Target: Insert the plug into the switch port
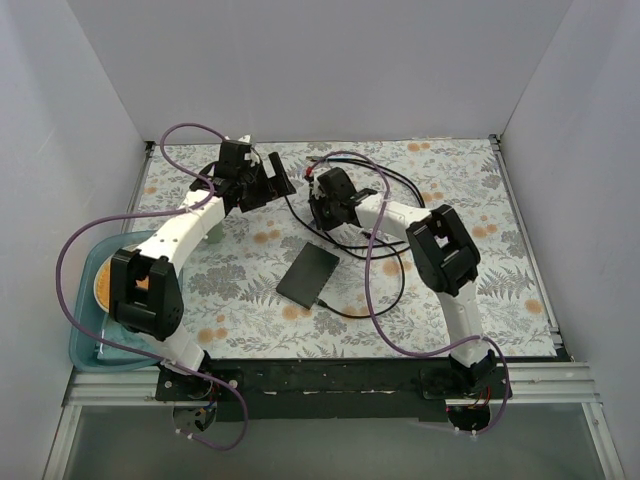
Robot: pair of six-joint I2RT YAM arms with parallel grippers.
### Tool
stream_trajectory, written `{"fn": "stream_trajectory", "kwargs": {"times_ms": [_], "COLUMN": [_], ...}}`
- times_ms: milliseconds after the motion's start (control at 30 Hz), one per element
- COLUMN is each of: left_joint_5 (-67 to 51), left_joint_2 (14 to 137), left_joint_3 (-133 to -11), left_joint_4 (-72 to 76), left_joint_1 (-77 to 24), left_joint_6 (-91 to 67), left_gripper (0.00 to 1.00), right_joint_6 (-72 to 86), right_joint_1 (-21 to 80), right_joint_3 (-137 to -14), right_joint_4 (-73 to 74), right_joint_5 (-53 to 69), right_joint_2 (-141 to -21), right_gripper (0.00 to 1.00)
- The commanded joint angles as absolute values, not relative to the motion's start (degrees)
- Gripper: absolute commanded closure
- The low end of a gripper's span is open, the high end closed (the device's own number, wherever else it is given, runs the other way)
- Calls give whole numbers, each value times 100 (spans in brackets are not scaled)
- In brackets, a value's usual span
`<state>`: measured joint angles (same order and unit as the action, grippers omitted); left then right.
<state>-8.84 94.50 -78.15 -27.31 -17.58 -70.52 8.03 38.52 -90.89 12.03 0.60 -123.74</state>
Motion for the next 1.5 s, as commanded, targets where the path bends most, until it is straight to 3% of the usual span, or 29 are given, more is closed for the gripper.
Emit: {"fn": "stream_trajectory", "kwargs": {"times_ms": [0,167,467,767,1300,1467], "left_joint_5": [-1028,-1002,-1722,-3251,-3551,-3498], "left_joint_2": [9000,8895,8623,8103,8806,8885], "left_joint_3": [-7673,-7436,-6664,-5090,-4851,-4895], "left_joint_4": [-2523,-2373,-1697,271,580,721], "left_joint_1": [-1767,-1749,-1696,-1696,-1705,-1705], "left_joint_6": [-6970,-7005,-7189,-8156,-8156,-8165], "left_gripper": [2,2,2,2,19,35], "right_joint_6": [817,747,369,62,255,228], "right_joint_1": [3779,3779,3832,4253,4632,4763], "right_joint_3": [-9106,-8430,-6638,-4993,-4816,-4737], "right_joint_4": [950,589,431,387,298,343], "right_joint_5": [167,105,1308,2039,1986,1995], "right_joint_2": [-12183,-11278,-9292,-8227,-7717,-7603], "right_gripper": [99,99,99,99,99,99]}}
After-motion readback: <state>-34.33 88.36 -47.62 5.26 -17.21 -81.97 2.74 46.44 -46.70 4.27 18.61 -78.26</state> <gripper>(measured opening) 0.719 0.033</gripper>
